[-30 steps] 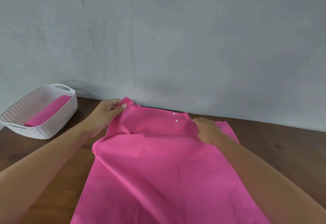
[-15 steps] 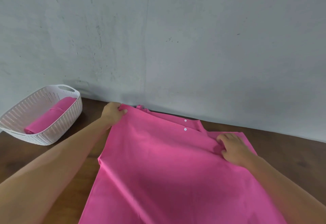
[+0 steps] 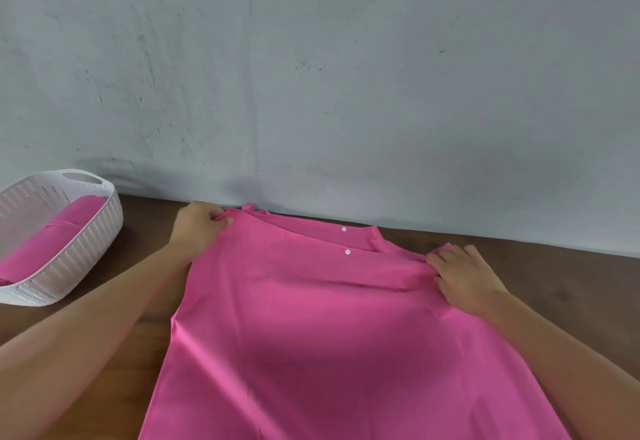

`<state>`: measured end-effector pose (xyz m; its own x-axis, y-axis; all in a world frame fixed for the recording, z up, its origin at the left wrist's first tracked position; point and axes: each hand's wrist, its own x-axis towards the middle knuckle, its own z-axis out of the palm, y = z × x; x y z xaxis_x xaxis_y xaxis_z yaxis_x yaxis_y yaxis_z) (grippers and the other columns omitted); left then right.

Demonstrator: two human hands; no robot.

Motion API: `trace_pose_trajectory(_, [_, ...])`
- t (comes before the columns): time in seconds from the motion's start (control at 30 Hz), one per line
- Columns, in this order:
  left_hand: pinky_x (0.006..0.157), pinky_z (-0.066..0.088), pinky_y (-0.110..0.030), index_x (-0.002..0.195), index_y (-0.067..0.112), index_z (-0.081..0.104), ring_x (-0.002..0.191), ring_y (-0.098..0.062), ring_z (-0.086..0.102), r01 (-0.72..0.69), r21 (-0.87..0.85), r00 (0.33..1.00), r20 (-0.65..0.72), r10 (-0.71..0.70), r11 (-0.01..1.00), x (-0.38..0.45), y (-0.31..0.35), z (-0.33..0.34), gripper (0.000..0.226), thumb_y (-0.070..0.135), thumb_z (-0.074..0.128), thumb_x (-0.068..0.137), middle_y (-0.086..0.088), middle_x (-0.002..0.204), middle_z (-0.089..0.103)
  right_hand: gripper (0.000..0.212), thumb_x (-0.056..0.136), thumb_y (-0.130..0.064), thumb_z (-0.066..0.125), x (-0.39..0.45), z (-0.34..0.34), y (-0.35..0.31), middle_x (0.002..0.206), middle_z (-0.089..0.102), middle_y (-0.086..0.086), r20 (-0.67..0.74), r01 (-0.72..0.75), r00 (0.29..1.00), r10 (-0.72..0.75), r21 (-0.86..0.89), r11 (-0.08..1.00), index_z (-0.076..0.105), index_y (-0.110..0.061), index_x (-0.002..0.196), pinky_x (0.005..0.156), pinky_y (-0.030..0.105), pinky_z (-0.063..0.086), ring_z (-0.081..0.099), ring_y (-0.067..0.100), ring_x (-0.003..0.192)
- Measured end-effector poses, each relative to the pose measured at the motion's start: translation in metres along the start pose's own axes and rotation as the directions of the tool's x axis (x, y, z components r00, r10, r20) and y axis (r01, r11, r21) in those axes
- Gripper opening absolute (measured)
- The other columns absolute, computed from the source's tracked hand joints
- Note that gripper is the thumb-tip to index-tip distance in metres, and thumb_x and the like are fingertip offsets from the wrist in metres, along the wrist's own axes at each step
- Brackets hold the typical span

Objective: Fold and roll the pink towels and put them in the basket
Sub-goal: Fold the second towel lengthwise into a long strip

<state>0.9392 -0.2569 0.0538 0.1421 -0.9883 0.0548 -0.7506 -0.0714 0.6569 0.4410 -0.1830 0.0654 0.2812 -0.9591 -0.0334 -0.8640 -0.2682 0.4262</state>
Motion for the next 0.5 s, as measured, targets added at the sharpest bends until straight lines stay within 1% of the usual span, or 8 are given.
trace_pose_trajectory(0.03, [0.051, 0.03, -0.03, 0.054, 0.011, 0.05, 0.052, -0.018, 0.041, -0.008, 0.008, 0.999, -0.033, 0.008, 1.0, -0.006, 0.004, -0.002, 0.038, 0.017, 0.071, 0.085, -0.004, 0.053, 0.048, 0.029, 0.062, -0.019, 0.086, -0.003, -0.003, 0.001, 0.079, 0.067, 0.006, -0.026, -0.001, 1.0, 0.0, -0.05, 0.999, 0.07, -0.013, 0.085, 0.071, 0.042, 0.043, 0.065, 0.03, 0.082])
trace_pose_trajectory(0.1, [0.05, 0.03, -0.03, 0.052, 0.016, 0.05, 0.051, -0.018, 0.042, -0.046, 0.04, 0.994, -0.092, 0.05, 0.998, -0.022, 0.013, -0.003, 0.04, 0.016, 0.071, 0.086, -0.003, 0.053, 0.051, 0.023, 0.064, -0.015, 0.086, -0.012, -0.012, 0.004, 0.073, 0.065, 0.01, -0.051, -0.017, 0.999, 0.011, -0.13, 0.991, 0.066, -0.01, 0.075, 0.069, 0.043, 0.039, 0.062, 0.034, 0.078])
trace_pose_trajectory(0.13, [0.052, 0.033, -0.031, 0.055, 0.017, 0.057, 0.054, -0.019, 0.046, -0.064, 0.035, 0.991, -0.116, 0.067, 0.997, -0.03, 0.017, -0.003, 0.034, 0.016, 0.071, 0.086, -0.004, 0.058, 0.057, 0.022, 0.065, -0.015, 0.085, -0.018, -0.015, 0.004, 0.072, 0.064, 0.011, -0.06, -0.025, 0.998, 0.016, -0.159, 0.987, 0.065, -0.009, 0.075, 0.069, 0.043, 0.037, 0.06, 0.034, 0.077])
trace_pose_trajectory(0.2, [0.063, 0.042, -0.033, 0.069, 0.012, 0.072, 0.066, -0.023, 0.057, -0.108, -0.012, 0.982, -0.159, 0.105, 0.994, -0.047, 0.023, 0.0, 0.017, 0.015, 0.072, 0.086, -0.006, 0.073, 0.068, 0.019, 0.071, -0.017, 0.078, -0.035, -0.02, 0.004, 0.076, 0.063, 0.013, -0.066, -0.024, 0.998, 0.012, -0.189, 0.982, 0.064, -0.008, 0.08, 0.071, 0.044, 0.036, 0.056, 0.035, 0.08])
trace_pose_trajectory(0.23, [0.066, 0.046, -0.035, 0.073, 0.011, 0.074, 0.069, -0.025, 0.06, -0.131, -0.03, 0.977, -0.174, 0.124, 0.991, -0.056, 0.024, 0.004, 0.013, 0.013, 0.073, 0.086, -0.007, 0.077, 0.069, 0.018, 0.074, -0.02, 0.074, -0.045, -0.021, 0.002, 0.077, 0.062, 0.012, -0.068, -0.016, 0.998, 0.003, -0.198, 0.98, 0.064, -0.008, 0.082, 0.071, 0.045, 0.036, 0.055, 0.034, 0.08])
trace_pose_trajectory(0.3, [0.067, 0.05, -0.038, 0.073, 0.011, 0.074, 0.067, -0.027, 0.064, -0.17, -0.061, 0.972, -0.176, 0.157, 0.983, -0.073, 0.024, 0.016, 0.013, 0.007, 0.073, 0.084, -0.005, 0.076, 0.069, 0.017, 0.084, -0.026, 0.062, -0.068, -0.021, -0.005, 0.076, 0.059, 0.011, -0.101, -0.016, 0.995, -0.007, -0.227, 0.974, 0.063, -0.009, 0.084, 0.072, 0.045, 0.035, 0.053, 0.033, 0.08])
trace_pose_trajectory(0.4, [0.064, 0.044, -0.031, 0.069, 0.014, 0.073, 0.065, -0.019, 0.063, -0.146, -0.142, 0.982, -0.142, 0.126, 0.979, -0.093, 0.021, 0.038, 0.019, 0.001, 0.071, 0.083, 0.002, 0.072, 0.067, 0.037, 0.092, -0.038, 0.039, -0.104, -0.017, -0.023, 0.068, 0.058, 0.012, -0.135, -0.082, 0.989, 0.056, -0.197, 0.977, 0.061, -0.01, 0.082, 0.068, 0.044, 0.034, 0.056, 0.033, 0.072])
trace_pose_trajectory(0.5, [0.069, 0.036, -0.027, 0.074, 0.012, 0.074, 0.074, -0.017, 0.059, -0.116, -0.209, 0.981, -0.175, 0.079, 0.971, -0.107, 0.013, 0.055, 0.015, 0.003, 0.071, 0.086, 0.0, 0.077, 0.068, 0.043, 0.096, -0.037, 0.037, -0.128, -0.016, -0.038, 0.051, 0.057, 0.01, -0.136, -0.211, 0.971, 0.197, -0.096, 0.973, 0.062, -0.009, 0.074, 0.06, 0.039, 0.037, 0.057, 0.031, 0.052])
